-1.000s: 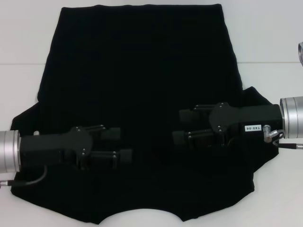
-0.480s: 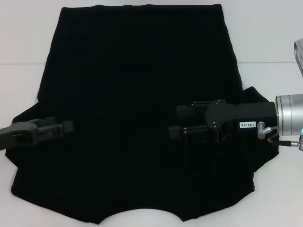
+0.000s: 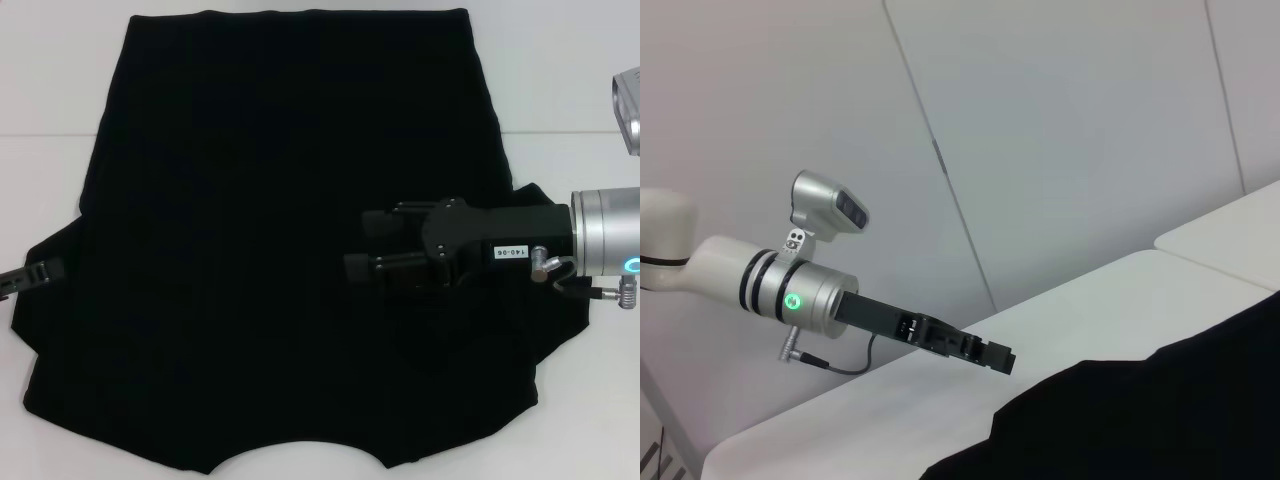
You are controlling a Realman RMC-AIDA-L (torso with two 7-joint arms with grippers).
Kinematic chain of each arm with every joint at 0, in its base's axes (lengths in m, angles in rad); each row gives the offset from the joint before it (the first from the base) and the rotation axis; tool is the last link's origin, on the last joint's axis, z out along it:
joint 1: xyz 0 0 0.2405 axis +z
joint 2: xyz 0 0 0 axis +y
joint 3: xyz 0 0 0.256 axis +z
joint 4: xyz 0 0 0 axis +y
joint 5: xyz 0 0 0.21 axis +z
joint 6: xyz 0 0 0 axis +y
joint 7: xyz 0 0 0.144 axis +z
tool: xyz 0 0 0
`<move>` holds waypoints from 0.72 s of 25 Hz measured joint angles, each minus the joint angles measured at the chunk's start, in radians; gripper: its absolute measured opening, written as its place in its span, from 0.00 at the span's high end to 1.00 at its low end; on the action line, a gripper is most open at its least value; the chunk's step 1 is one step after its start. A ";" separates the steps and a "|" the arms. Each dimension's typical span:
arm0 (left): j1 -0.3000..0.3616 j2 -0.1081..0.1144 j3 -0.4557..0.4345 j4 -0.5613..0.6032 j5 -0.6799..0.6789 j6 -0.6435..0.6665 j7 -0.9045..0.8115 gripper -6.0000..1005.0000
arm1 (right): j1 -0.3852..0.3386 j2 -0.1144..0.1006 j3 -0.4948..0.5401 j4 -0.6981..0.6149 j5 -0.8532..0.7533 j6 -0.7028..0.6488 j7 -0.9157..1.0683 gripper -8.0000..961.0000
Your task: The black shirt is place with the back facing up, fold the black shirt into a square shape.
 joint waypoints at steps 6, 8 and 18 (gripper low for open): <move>0.000 0.000 0.002 0.003 0.026 -0.053 -0.011 0.10 | 0.004 0.002 0.000 0.000 0.000 0.005 0.000 0.11; -0.003 0.000 0.006 0.003 0.039 -0.084 -0.015 0.10 | 0.004 0.002 0.001 0.000 0.000 0.006 0.002 0.11; -0.012 -0.003 0.011 -0.001 0.082 -0.127 -0.039 0.10 | 0.006 0.001 0.002 -0.001 0.006 0.007 0.001 0.11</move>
